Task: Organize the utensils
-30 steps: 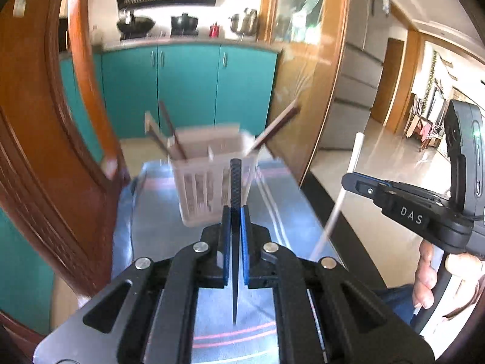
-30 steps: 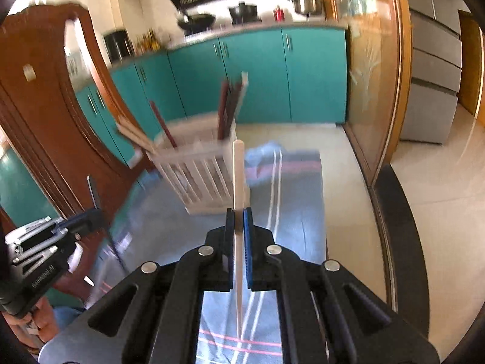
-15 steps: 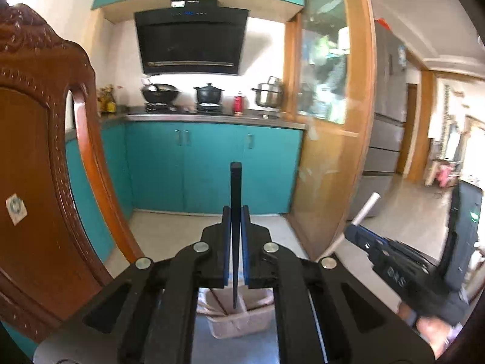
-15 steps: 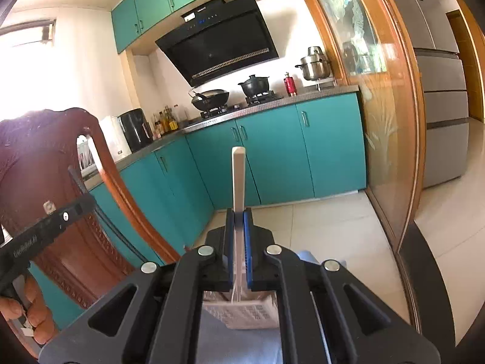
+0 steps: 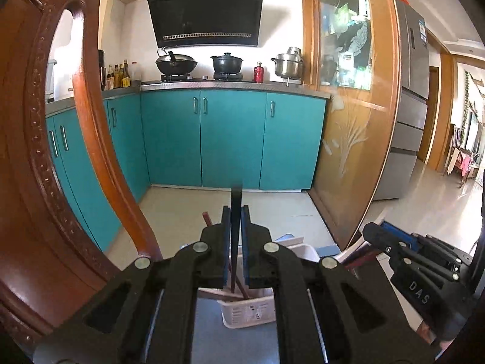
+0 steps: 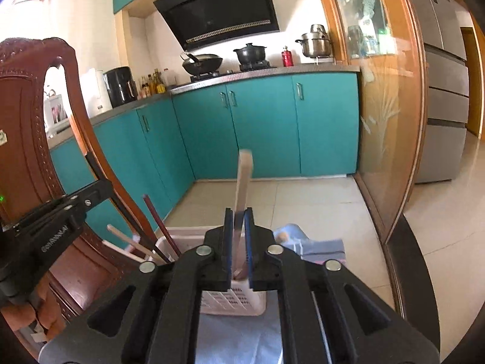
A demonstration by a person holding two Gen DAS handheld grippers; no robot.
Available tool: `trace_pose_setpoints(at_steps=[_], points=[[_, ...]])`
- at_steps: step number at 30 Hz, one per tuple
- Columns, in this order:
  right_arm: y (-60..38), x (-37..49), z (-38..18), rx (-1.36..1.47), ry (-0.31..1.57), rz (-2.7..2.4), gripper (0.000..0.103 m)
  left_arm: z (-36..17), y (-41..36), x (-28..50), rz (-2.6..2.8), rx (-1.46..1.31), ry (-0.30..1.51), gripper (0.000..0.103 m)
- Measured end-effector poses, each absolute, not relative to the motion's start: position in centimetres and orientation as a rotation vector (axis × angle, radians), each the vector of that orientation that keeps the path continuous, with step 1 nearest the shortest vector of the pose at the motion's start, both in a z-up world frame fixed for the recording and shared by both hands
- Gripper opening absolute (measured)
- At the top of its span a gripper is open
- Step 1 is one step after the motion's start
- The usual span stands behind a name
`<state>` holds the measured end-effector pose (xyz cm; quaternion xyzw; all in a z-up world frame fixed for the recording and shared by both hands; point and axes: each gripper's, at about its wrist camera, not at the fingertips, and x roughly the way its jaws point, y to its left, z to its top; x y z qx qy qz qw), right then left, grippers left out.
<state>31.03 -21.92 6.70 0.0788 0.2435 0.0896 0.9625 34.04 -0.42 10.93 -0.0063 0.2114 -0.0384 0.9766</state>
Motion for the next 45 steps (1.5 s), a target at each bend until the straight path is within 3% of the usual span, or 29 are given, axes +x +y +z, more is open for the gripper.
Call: trace_pose_setpoints(at_steps=[2,6,8,11,14,16,19,27,45], points=[[-22.8,29.6,7.1,0.188,0.48,0.187,0.03,11.3,-0.3,32.5,-0.079,-0.013,0.4,0.026],[-24.6,24.8,8.7,0.216,0.391,0.179,0.061,11.9,0.0,27.5,-0.11,-0.007,0.343,0.044],[-25.4,21.6,9.2,0.207,0.351,0.177,0.069,11.6,-0.2,25.0,-0.116,0.015,0.331,0.068],[-26.1,17.3,8.5,0.155,0.348,0.153,0.087,10.5,-0.4,20.6,-0.109,0.054,0.312,0.084],[-26.5,13.7,6.9,0.097,0.389,0.106,0.093,8.8,-0.4,16.5,-0.078,0.069,0.338,0.093],[-26.6,11.6,5.9,0.069,0.433,0.075,0.099,7.9,-0.2,13.9,-0.069,0.048,0.345,0.095],[-26.5,8.6,4.7,0.038,0.466,0.061,0.1,6.9,0.0,10.5,-0.047,0.04,0.348,0.099],[-23.9,3.1,4.8,-0.111,0.41,0.038,0.1,6.2,1.3,4.1,-0.008,0.033,0.368,0.099],[-21.3,0.5,5.5,-0.161,0.396,0.057,0.1,6.8,3.4,1.4,0.011,0.019,0.35,0.099]])
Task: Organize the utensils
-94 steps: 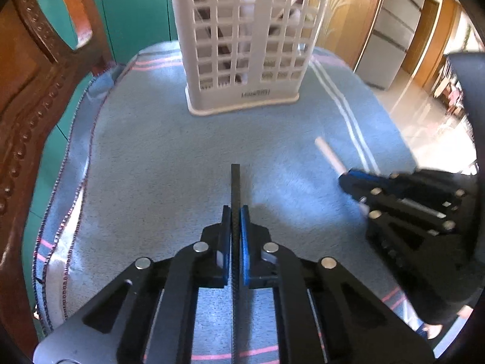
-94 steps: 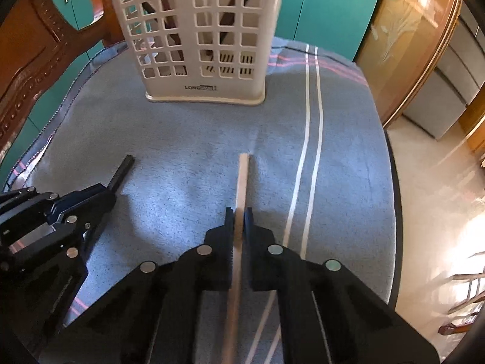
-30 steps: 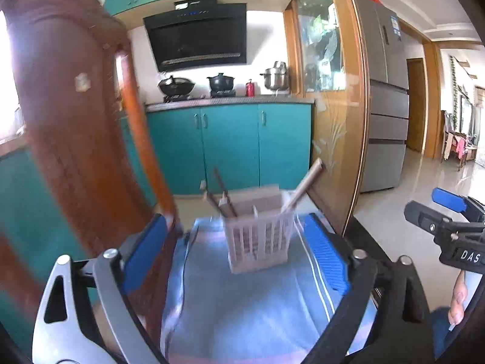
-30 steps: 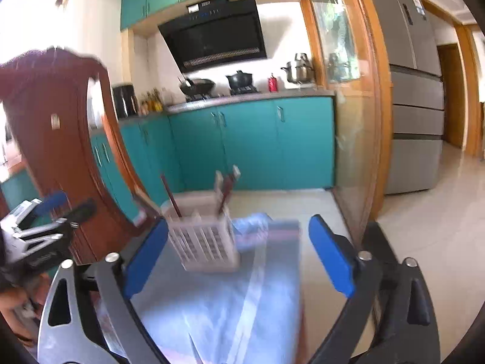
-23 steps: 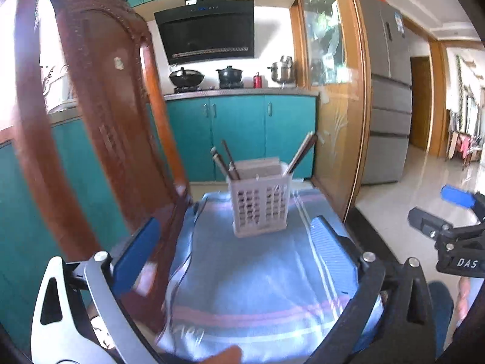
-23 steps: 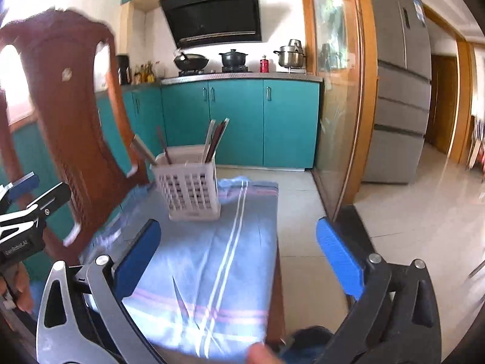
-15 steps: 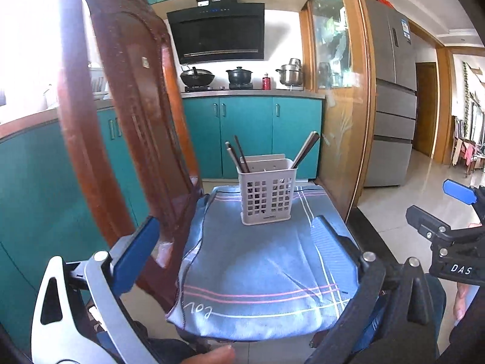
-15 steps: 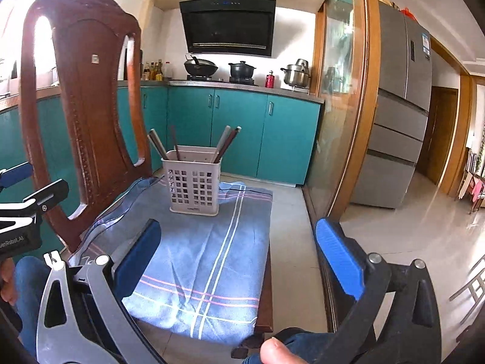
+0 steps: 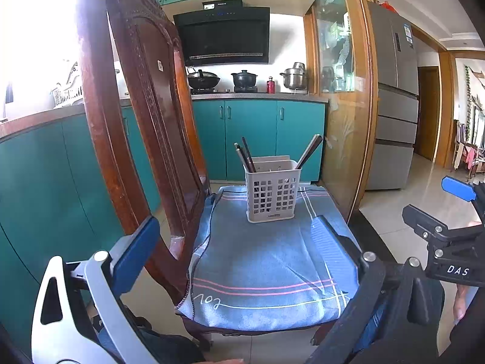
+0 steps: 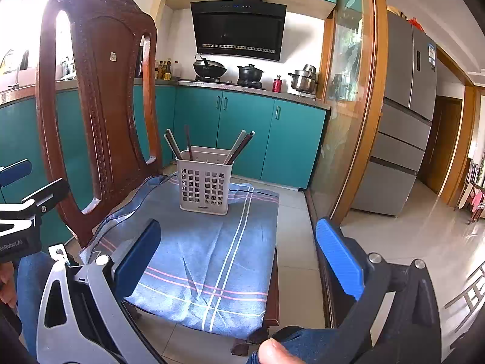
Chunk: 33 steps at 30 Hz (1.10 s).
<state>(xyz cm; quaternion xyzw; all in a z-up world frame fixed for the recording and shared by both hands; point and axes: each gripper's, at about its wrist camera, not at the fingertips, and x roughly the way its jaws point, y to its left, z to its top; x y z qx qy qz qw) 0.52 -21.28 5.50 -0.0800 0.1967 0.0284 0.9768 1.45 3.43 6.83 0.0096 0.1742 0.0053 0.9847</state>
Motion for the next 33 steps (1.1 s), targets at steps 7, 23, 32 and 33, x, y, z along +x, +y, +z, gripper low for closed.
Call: trace_pose_setpoints(at_steps=[7,23,32,33], points=[[-21.0,0.3,5.4,-0.155,0.399,0.062,0.1,6.8,3.1,1.6,-0.022,0.029,0.36,0.099],[-21.2,0.5,4.8,-0.146,0.417,0.065,0.1,6.7,2.2,1.6,-0.027,0.045,0.363,0.099],[-20.8,0.6,4.5,-0.159,0.432,0.068,0.1,6.6,2.0,1.7,-0.043,0.04,0.374,0.099],[-20.7,0.7,4.5,-0.161,0.434,0.067,0.1,6.6,2.0,1.7,-0.043,0.042,0.374,0.099]])
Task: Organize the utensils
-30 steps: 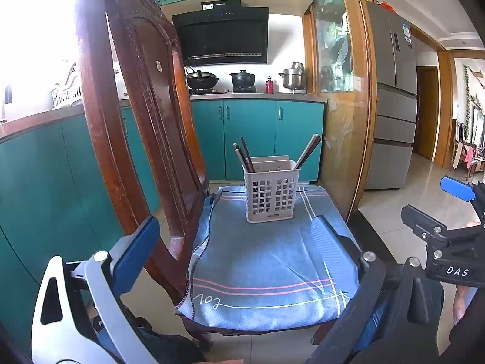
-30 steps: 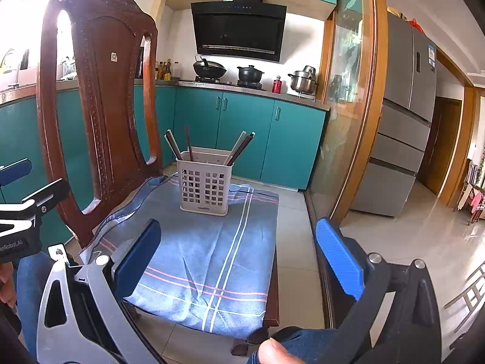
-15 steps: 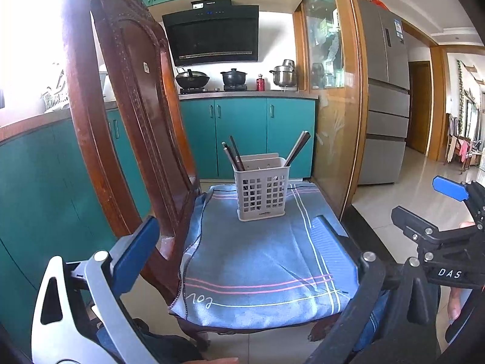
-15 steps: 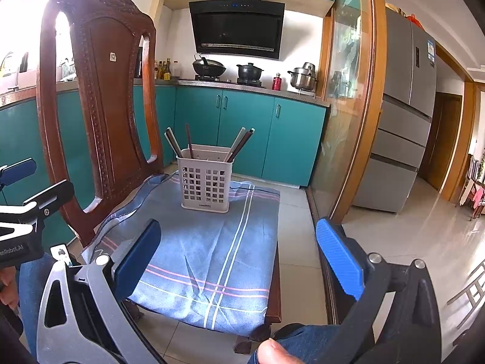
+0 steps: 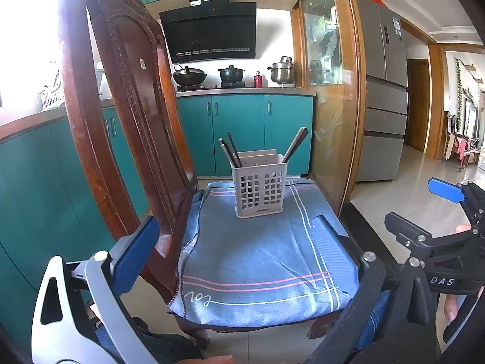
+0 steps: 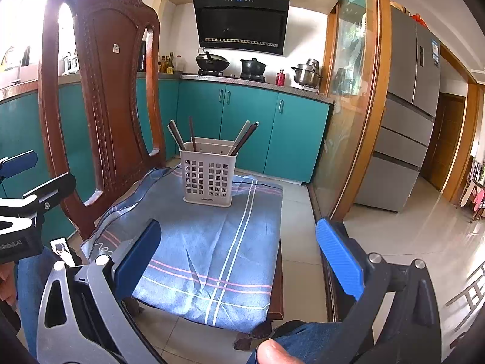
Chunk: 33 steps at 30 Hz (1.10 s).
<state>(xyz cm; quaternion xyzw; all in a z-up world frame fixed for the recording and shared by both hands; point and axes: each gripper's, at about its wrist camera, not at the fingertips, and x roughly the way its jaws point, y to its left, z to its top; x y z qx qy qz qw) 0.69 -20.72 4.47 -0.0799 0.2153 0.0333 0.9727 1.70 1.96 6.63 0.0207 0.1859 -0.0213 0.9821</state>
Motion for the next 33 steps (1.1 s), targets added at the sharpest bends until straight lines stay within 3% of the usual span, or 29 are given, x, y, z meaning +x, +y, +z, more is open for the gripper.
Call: trace_pose_setpoints(at_steps=[33], points=[[-21.0,1.7,2.9,-0.159,0.478,0.078,0.1,5.4,1.4,3.3,-0.044,0.028,0.421,0.099]])
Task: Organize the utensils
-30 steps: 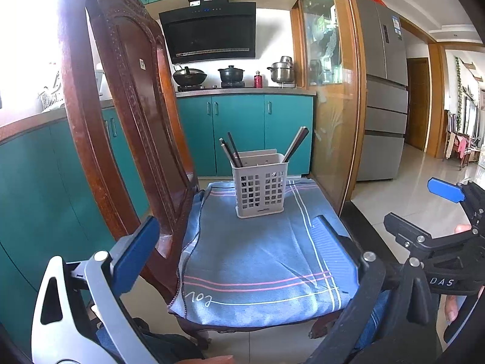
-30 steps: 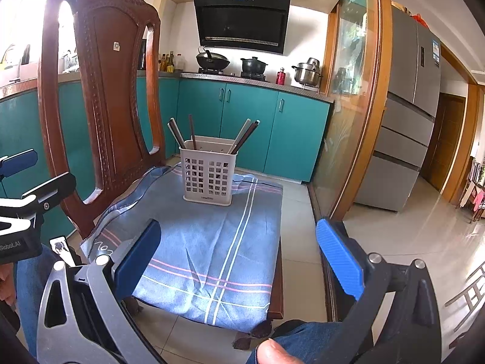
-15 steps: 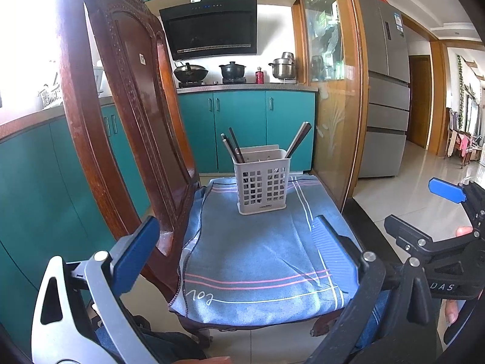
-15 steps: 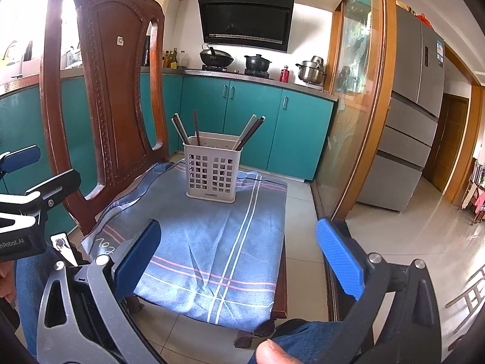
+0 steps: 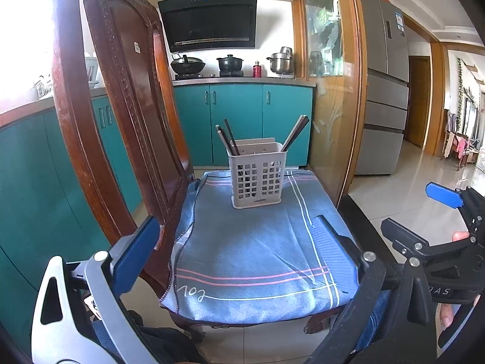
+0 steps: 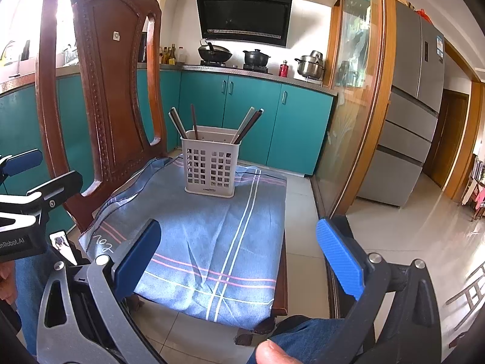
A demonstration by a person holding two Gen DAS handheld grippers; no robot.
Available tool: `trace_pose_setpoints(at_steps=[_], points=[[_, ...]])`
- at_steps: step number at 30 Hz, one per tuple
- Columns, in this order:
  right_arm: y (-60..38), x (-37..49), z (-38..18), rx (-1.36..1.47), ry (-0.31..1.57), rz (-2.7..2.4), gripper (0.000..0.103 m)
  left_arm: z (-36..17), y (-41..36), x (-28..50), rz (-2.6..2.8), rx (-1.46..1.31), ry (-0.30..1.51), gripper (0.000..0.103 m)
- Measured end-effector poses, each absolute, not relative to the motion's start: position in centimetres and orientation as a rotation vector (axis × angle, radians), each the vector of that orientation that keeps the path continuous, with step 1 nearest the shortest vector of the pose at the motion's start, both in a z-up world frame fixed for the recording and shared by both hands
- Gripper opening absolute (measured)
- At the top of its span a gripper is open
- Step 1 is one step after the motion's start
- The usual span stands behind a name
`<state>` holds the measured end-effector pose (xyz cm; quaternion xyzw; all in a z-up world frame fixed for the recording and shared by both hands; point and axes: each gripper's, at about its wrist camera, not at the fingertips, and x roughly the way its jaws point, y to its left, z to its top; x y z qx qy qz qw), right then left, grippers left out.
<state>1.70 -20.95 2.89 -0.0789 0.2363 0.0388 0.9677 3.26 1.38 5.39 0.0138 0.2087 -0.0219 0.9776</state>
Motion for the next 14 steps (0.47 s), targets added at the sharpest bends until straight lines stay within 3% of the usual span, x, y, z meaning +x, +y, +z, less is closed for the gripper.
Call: trace_pose_setpoints(at_steps=[9,14], points=[[-21.4,3.4,1.3,-0.145,0.534,0.067,0.1,3.3,1.1,5.4,-0.043,0.024,0.515,0.099],[-22.6,8.6,-1.9,-0.088,0.648,0.09,0.1,-0.1,1.1,11.2,-0.062,0.045,0.618,0.099]])
